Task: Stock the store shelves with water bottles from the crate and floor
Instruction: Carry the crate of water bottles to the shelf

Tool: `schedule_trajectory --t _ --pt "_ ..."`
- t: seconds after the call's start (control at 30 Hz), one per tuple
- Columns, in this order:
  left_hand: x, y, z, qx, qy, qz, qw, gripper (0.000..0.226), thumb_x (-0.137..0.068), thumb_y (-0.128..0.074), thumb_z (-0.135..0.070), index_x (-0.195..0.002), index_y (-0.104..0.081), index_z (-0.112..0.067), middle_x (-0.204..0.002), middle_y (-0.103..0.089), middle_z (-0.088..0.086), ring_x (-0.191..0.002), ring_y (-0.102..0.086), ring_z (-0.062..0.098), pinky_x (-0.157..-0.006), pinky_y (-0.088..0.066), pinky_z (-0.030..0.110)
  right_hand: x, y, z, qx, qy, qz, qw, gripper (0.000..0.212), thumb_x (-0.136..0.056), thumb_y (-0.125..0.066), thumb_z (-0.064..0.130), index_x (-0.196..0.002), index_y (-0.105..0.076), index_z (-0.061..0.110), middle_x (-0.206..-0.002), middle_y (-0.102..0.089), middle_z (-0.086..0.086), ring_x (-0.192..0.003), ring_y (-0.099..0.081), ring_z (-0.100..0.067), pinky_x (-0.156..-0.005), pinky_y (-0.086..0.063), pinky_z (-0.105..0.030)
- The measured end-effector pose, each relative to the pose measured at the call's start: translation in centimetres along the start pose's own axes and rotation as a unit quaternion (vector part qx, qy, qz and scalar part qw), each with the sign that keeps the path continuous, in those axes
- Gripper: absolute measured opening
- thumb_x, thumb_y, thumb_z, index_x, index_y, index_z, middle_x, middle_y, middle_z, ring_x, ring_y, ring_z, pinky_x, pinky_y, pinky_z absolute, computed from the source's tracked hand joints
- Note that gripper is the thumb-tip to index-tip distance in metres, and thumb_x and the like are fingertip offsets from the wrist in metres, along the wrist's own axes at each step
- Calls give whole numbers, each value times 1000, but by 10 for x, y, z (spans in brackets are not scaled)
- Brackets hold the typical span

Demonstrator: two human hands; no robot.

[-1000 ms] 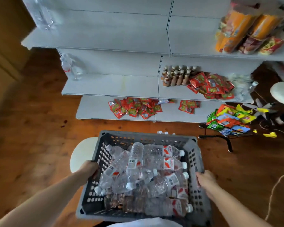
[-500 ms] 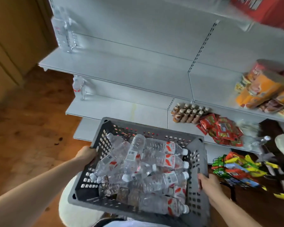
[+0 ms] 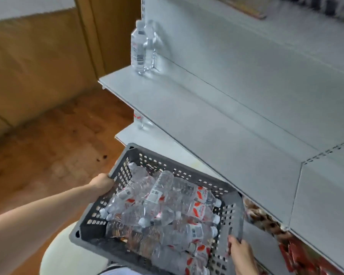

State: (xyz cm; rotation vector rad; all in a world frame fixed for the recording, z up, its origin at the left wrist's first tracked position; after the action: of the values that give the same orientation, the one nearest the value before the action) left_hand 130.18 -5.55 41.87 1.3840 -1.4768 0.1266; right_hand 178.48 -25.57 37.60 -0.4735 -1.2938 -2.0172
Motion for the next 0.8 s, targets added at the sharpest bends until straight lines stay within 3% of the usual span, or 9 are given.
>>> schedule_trajectory --t 0.07,0.13,0.3,0.47,0.6,0.67,0.73,0.8 --pt "-1 3 -11 16 17 -8 1000 29 -99 -44 -6 -73 -58 -7 -60 -60 6 -42 -53 14 -40 -39 21 -18 -1 32 17 17 24 999 34 -94 -62 24 -82 -70 -7 -76 -69 -21 -72 -63 -30 -67 -47 -36" --pt "-3 7 -19 22 23 -20 999 29 -100 -44 -9 -75 -59 -8 -65 -61 6 -47 -55 15 -41 -40 22 -41 -7 53 20 30 28 999 32 -94 -64 21 -75 -68 -4 -66 -67 -18 -68 -63 -29 -67 -50 -37" --pt "4 25 -16 56 43 -50 996 23 -98 -47 -15 -85 -63 -6 -75 -66 10 -63 -62 23 -58 -50 29 -75 -29 87 18 77 56 995 32 -95 -62 8 -64 -55 6 -41 -55 -7 -51 -55 -28 -64 -47 -45" --pt "20 56 -30 60 29 -90 994 24 -95 -46 -15 -75 -58 -13 -71 -64 6 -61 -60 20 -54 -45 26 -66 -44 128 1 109 69 992 35 -93 -65 13 -62 -58 -2 -45 -58 -15 -56 -57 -31 -68 -51 -45" --pt "23 94 -40 60 14 -131 989 19 -96 -47 -19 -89 -64 -12 -82 -68 6 -70 -63 21 -57 -46 27 -34 -64 167 -38 111 105 987 25 -93 -63 2 -78 -61 -17 -74 -62 -28 -69 -56 -33 -71 -43 -38" --pt "19 115 -39 66 13 -147 987 19 -97 -47 -22 -96 -64 -13 -88 -70 6 -78 -67 23 -63 -52 30 -29 -82 180 -49 114 113 986 24 -93 -64 3 -80 -61 -17 -79 -64 -29 -74 -57 -34 -73 -43 -39" --pt "8 134 -35 79 15 -153 985 20 -99 -48 -25 -101 -64 -14 -95 -72 6 -87 -71 24 -73 -57 34 -15 -107 198 -51 126 137 981 24 -95 -59 0 -74 -58 -12 -61 -63 -20 -65 -57 -30 -66 -44 -36" --pt "-9 153 -26 92 17 -155 983 20 -100 -48 -28 -104 -62 -14 -98 -71 7 -89 -71 24 -73 -57 34 -13 -140 216 -64 121 152 979 22 -96 -54 -6 -75 -56 -10 -38 -54 0 -50 -55 -21 -53 -42 -30"
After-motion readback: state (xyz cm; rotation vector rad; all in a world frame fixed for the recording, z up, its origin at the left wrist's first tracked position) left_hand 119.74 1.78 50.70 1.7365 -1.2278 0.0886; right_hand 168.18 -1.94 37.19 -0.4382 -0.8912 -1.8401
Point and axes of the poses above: each hand's wrist, its own x-axis away from the middle knuckle, its own y-axis out of the back of the hand, z = x × y, the point moved 6 cm from there along -x, towards the middle knuckle
